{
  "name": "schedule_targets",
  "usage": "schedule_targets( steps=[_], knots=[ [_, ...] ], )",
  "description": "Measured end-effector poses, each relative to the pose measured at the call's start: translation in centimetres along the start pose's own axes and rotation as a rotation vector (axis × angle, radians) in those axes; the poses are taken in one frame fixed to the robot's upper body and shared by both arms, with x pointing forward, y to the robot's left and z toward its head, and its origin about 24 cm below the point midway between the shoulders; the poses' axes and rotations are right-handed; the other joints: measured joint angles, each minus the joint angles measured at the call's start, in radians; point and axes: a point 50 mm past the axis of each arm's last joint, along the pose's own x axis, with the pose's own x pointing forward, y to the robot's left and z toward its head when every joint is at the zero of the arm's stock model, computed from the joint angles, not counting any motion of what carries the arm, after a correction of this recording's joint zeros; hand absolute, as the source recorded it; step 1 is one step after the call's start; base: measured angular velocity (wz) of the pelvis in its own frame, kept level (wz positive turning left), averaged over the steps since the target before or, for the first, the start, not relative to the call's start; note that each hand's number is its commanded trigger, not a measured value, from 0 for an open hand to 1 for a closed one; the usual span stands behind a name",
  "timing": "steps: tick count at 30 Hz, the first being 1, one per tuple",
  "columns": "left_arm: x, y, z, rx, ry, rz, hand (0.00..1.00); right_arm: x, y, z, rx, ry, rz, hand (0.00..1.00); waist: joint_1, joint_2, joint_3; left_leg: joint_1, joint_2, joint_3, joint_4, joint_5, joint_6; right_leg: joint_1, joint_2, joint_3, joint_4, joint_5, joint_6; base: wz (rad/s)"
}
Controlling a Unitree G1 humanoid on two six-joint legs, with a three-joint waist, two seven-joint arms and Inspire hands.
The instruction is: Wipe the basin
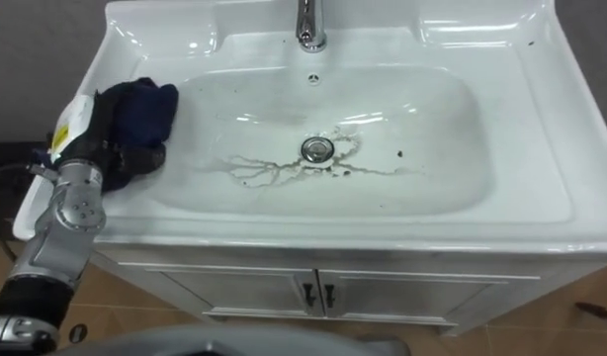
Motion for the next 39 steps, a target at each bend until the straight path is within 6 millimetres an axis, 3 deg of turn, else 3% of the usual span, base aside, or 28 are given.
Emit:
schedule_targets(
  steps=[8, 27, 39],
  knots=[
    [0.1, 1.0, -0.7, -0.028, 0.033, 0.047, 1.00, -0.1, 0.0, 0.2, -0.002, 0.009, 0.025, 0.00, 0.003, -0.002, -0.0016, 0.003, -0.001, -0.001, -0.006, 0.000, 0.000, 0.002, 0.000, -0.001, -0.001, 0.000, 0.000, 0.00],
    [0.1, 0.7, -0.4, -0.067, 0.037, 0.049, 1.00, -0.2, -0.3, 1.2, -0.018, -0.036, 0.001, 0.00, 0.026, -0.005, -0.0042, 0.006, -0.001, -0.001, -0.001, 0.000, -0.001, 0.011, -0.001, -0.005, -0.015, -0.001, 0.000, 0.00],
    [-0.2, 1.1, 0.9, -0.108, -0.002, 0.089, 1.00, -0.3, -0.2, 2.1, -0.055, -0.085, -0.012, 0.00, 0.029, -0.018, -0.0066, -0.025, -0.003, -0.033, 0.017, 0.000, -0.001, 0.001, -0.004, -0.030, -0.015, -0.002, 0.000, 0.07]
  ],
)
